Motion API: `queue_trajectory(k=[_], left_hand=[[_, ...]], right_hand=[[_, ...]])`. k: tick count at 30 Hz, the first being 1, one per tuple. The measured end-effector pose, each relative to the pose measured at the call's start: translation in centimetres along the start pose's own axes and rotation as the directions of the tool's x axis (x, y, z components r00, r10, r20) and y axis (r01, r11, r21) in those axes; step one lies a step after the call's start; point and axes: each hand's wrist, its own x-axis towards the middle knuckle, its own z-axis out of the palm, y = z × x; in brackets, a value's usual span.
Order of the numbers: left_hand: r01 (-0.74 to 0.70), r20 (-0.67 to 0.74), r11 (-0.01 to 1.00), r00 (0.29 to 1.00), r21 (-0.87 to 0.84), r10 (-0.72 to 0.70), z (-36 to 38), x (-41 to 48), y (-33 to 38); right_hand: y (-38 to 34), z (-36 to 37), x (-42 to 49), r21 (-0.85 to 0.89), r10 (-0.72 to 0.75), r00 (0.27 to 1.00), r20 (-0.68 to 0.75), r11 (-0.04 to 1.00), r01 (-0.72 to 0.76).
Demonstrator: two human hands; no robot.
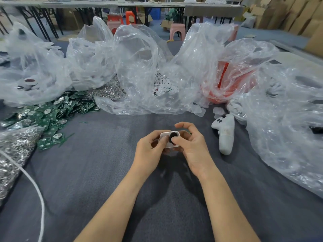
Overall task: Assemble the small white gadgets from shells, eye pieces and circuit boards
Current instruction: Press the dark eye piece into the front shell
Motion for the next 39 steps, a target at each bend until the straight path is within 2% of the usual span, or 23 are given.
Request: queue_trajectory(k=[7, 11, 24, 39], left_hand=[[-0.064, -0.065, 0.991, 0.995, 0.120, 0.073, -0.04, -0.01, -0.21], [-0.056, -0.061, 0.993, 0.996, 0.107, 0.062, -0.18, 0.05, -0.31], [-0.031, -0.038, 0.995, 0.999, 0.094, 0.034, -0.06, -0.07, -0.42], [-0.015, 0.004, 1.000, 1.000, 0.000, 0.015, -0.44, 0.08, -0.07]], right_hand=[[-0.03, 0.26, -0.16, -0.141, 0.007, 1.000, 0.030, 0.990, -0.003], [-0.02, 0.18, -0.13, -0.169, -0.013, 1.000, 0.000, 0.985, 0.013], [0.38, -0.15, 0.27, -0.173, 0.040, 0.998, -0.053, 0.984, -0.049], [-0.20, -0.59, 0.03, -0.141, 0.108, 0.994, 0.018, 0.985, -0.104]])
